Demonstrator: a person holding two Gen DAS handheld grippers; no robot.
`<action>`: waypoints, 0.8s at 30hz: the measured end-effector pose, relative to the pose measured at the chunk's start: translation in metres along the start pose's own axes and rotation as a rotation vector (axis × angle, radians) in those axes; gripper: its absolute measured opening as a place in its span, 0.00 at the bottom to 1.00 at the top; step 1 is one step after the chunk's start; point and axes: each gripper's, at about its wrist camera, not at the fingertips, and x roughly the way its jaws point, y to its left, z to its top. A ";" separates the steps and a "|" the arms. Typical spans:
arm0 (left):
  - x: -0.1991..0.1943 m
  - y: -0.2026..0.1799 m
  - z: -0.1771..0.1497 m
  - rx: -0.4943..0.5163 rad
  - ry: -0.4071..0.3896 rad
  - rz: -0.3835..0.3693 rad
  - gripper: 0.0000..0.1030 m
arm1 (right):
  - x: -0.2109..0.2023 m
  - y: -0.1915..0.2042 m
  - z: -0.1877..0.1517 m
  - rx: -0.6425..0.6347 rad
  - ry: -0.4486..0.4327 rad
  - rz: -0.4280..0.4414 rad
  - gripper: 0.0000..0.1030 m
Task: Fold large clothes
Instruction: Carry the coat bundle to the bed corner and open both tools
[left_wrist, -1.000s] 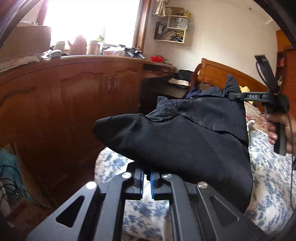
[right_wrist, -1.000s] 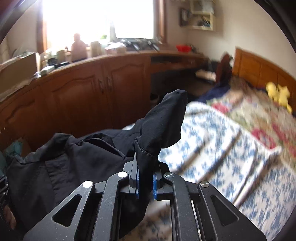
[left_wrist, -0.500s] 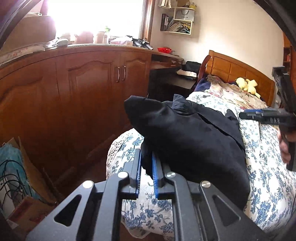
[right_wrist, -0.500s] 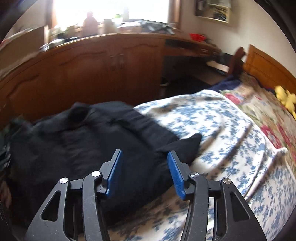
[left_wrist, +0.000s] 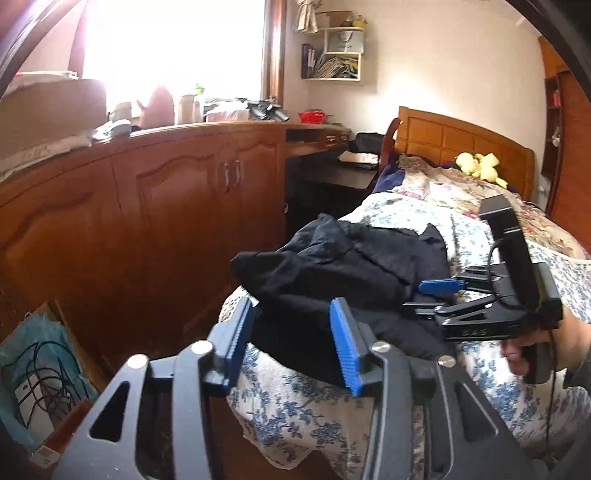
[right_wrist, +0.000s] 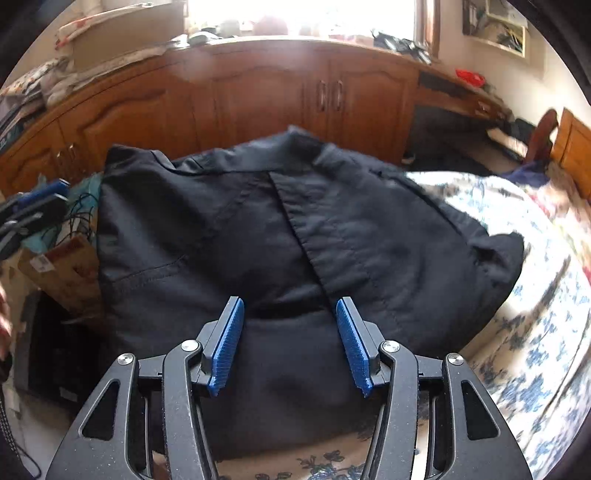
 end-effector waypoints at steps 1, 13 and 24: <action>-0.003 -0.002 0.002 0.001 -0.008 -0.002 0.53 | 0.000 0.000 -0.001 0.004 0.002 -0.001 0.52; -0.032 -0.040 0.025 0.033 -0.042 -0.021 0.55 | -0.068 -0.011 -0.008 0.058 -0.064 0.006 0.52; -0.058 -0.098 0.031 0.059 -0.031 -0.056 0.57 | -0.165 -0.019 -0.046 0.114 -0.165 -0.030 0.74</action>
